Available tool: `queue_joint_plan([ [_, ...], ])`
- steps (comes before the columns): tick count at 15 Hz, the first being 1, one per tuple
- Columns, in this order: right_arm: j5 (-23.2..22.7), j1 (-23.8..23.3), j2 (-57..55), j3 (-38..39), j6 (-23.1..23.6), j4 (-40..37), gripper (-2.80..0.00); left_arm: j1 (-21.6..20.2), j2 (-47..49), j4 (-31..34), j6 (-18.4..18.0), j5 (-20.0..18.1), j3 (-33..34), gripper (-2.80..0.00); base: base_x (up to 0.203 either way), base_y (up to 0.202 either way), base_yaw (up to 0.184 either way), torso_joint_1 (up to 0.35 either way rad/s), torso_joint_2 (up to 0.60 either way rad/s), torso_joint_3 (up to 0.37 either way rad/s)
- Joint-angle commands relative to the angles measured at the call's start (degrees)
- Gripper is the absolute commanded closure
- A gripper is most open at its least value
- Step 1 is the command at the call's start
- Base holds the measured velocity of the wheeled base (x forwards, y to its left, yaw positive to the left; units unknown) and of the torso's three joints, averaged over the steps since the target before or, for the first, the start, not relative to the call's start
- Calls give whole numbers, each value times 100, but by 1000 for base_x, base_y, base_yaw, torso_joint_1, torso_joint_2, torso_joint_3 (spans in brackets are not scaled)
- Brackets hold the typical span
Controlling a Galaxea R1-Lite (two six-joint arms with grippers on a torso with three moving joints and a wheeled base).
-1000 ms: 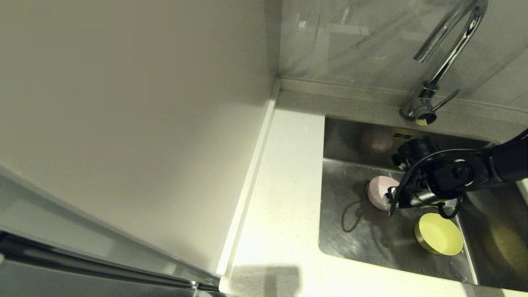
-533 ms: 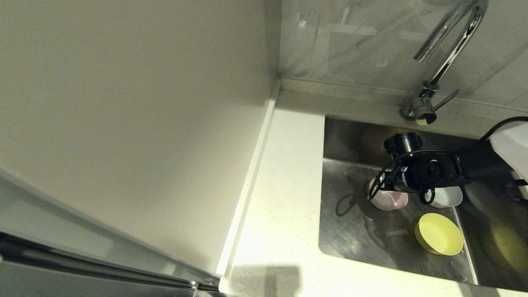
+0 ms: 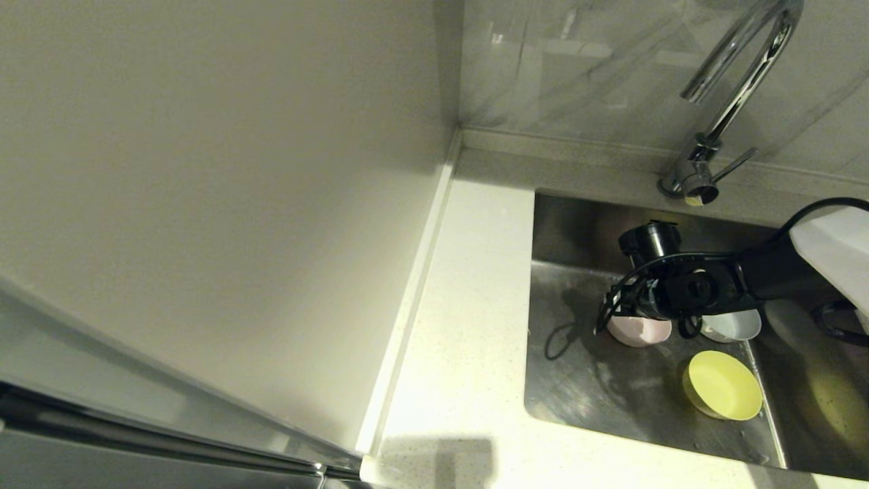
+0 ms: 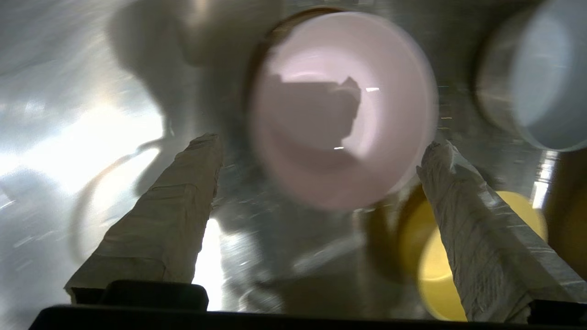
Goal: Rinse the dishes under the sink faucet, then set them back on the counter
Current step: Put a bowl back to the table from the sink
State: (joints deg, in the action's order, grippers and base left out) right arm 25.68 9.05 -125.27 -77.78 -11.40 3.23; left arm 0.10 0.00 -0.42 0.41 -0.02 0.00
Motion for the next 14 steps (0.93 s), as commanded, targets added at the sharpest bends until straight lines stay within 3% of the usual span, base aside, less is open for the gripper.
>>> queue_joint_plan([
  [1,-197,326,99,15,-4,3,-280,-1,0,-2,2,2,18,0,0,0,0,0,0,0],
  [3,-429,573,133,-16,230,2,-280,-1,0,-2,2,2,18,0,0,0,0,0,0,0],
  [7,-426,748,-89,-56,361,11,-280,-1,0,-2,2,2,18,0,0,0,0,0,0,0],
  [14,-30,611,-463,-560,373,-6,-280,-1,0,-2,2,2,18,0,0,0,0,0,0,0],
])
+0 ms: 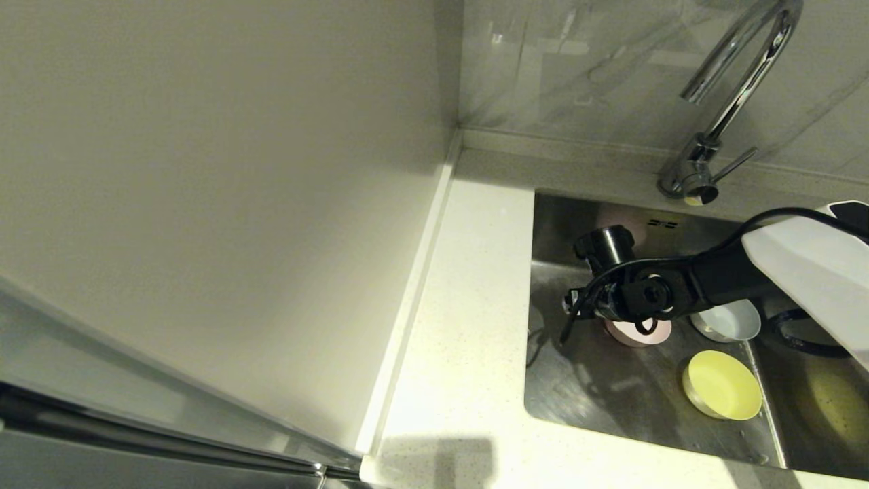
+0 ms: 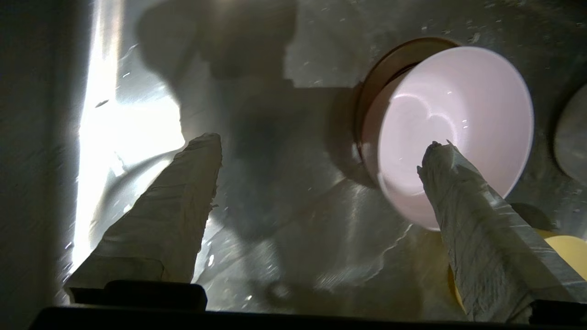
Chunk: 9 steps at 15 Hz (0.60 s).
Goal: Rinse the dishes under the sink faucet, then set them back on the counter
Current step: Put a bowl back to the table from the sink
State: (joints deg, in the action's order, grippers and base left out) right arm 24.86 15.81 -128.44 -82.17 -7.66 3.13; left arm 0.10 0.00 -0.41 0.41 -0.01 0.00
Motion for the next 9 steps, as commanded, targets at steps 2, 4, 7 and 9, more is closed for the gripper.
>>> queue_joint_plan([
  [2,145,-196,-241,-277,37,-5,-280,-1,0,-2,2,1,18,0,0,0,0,0,0,0],
  [4,282,-304,-306,-335,60,-6,-280,-1,0,-2,2,1,18,0,0,0,0,0,0,0],
  [7,300,-457,-395,-325,62,-19,-280,-1,0,-2,2,1,18,0,0,0,0,0,0,0],
  [9,300,-525,-481,-299,54,-3,-280,-1,0,-2,2,1,18,0,0,0,0,0,0,0],
])
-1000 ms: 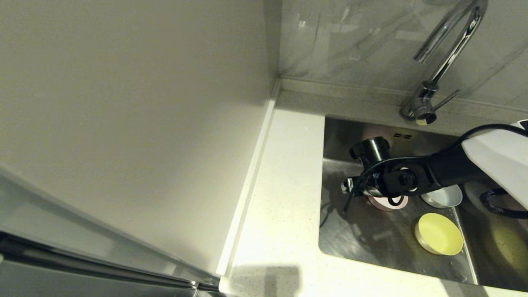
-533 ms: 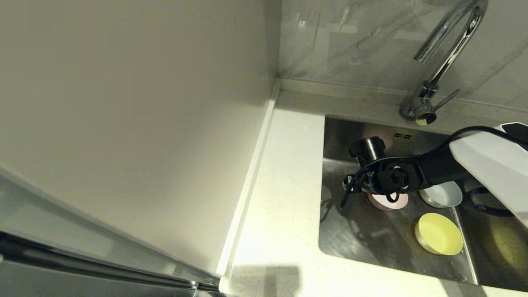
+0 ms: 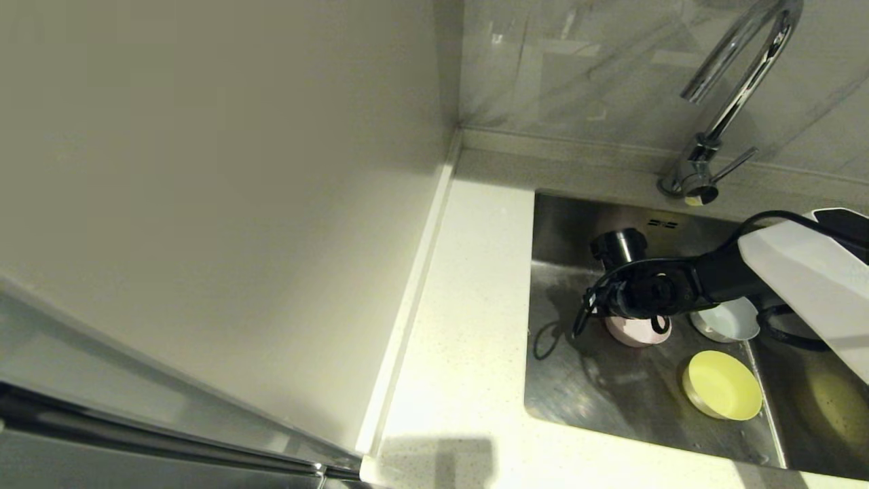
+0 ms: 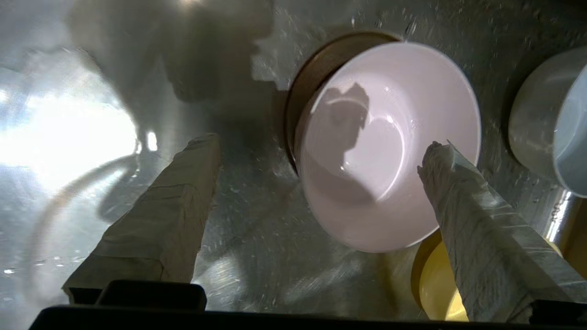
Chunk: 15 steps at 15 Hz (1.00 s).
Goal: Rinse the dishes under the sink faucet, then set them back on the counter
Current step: Put a bowl back to the table from the sink
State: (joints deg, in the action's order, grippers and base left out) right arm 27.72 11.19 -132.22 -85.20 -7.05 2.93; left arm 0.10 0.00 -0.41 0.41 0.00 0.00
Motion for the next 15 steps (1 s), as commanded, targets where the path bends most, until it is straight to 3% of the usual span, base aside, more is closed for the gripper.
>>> queue_joint_plan([
  [1,14,-91,-155,-23,-7,23,-280,-1,0,-2,2,0,18,0,0,0,0,0,0,0],
  [9,5,-177,-437,-181,-25,37,-280,-1,0,-2,2,0,18,0,0,0,0,0,0,0],
  [10,5,-187,-478,-233,-22,40,0,-1,0,-2,2,0,18,0,0,0,0,0,0,0],
  [15,-21,-249,-516,-269,-16,14,0,-1,0,-2,2,0,18,0,0,0,0,0,0,0],
])
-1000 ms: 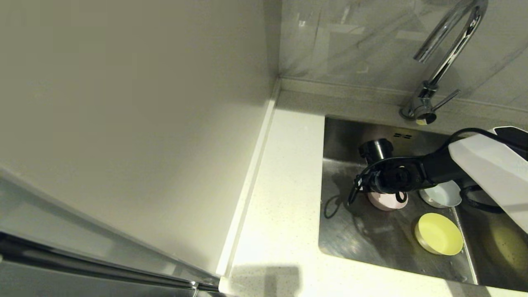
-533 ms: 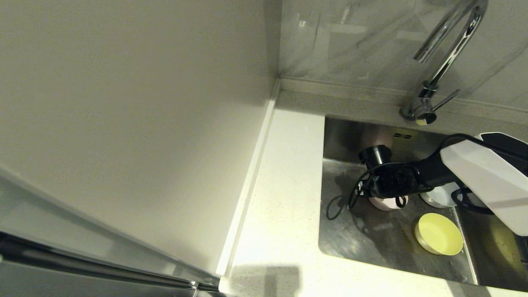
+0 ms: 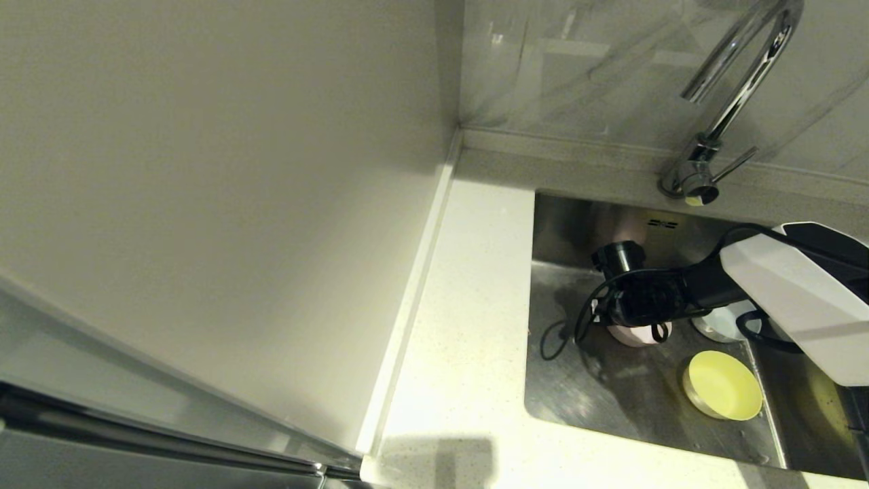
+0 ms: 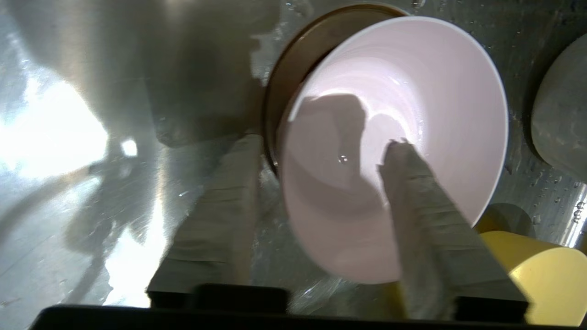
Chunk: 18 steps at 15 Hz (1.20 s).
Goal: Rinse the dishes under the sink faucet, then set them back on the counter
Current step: Put a bowl back to the table from the sink
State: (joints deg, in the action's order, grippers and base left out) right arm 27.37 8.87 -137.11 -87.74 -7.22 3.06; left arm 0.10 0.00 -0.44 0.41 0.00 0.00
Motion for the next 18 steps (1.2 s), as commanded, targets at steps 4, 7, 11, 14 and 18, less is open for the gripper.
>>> queue_joint_plan([
  [4,1,-35,-9,2,10,-75,0,-1,0,0,2,0,18,0,0,0,0,0,0,0],
  [7,5,-35,8,46,-17,-121,0,-1,0,0,2,0,18,0,0,0,0,0,0,0],
  [11,21,-23,280,104,-6,103,0,-1,0,0,2,0,18,0,0,0,0,0,0,0],
  [14,6,68,874,477,4,640,0,-1,0,0,2,0,18,0,0,0,0,0,0,0],
  [18,-242,81,2178,1866,-71,793,0,-1,0,0,2,0,17,0,0,0,0,0,0,0],
])
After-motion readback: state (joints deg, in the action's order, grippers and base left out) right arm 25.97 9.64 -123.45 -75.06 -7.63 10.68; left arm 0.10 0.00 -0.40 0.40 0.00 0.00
